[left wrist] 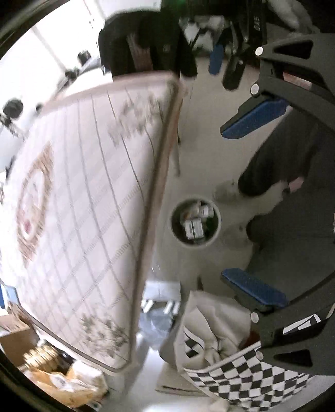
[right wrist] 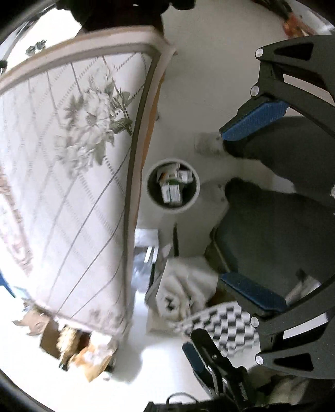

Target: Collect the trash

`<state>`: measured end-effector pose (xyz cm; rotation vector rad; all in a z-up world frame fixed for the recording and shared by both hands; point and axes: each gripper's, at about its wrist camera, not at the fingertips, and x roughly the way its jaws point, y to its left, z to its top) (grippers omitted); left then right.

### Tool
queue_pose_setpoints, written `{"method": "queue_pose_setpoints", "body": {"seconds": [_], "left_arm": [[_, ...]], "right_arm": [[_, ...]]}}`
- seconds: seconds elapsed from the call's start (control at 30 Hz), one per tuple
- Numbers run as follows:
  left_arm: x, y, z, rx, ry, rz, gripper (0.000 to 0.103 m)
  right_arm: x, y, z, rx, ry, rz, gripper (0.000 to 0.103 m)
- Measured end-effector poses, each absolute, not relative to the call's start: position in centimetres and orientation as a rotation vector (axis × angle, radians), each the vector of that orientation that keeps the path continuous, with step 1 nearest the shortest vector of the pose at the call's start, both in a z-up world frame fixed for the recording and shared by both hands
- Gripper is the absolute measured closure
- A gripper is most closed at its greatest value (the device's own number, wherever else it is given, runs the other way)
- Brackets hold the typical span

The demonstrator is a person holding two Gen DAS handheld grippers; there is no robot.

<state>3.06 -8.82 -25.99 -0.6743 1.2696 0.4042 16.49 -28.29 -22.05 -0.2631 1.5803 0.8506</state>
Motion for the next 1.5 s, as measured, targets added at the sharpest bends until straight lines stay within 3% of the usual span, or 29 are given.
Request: {"method": "queue_pose_setpoints", "body": {"seconds": [0.3,0.53,0.9,1.5], "left_arm": [[0.8,-9.2,-17.2,-0.665,1.204,0.181,0.000],[-0.7,-10.0,-13.5,-0.661,1.188,0.105,0.000],[-1.4,-10.9,-10.7,-0.672,1.116,0.123,0.000],[-1.5,-12.0,-11.1,-0.673,1.114,0.102,0.000]], "right_arm": [[10.4,-29.8,-10.7,-0.102,1.502,0.859,0.000],[8.4,-30.9,-7.0,-0.053,1.490,0.855,0.000],[8.4,-32.0,-5.9,-0.043,1.480,0.885,0.000],[7.6,-32.7,-5.5,-0.050,1.486,0.890,0.000]]}}
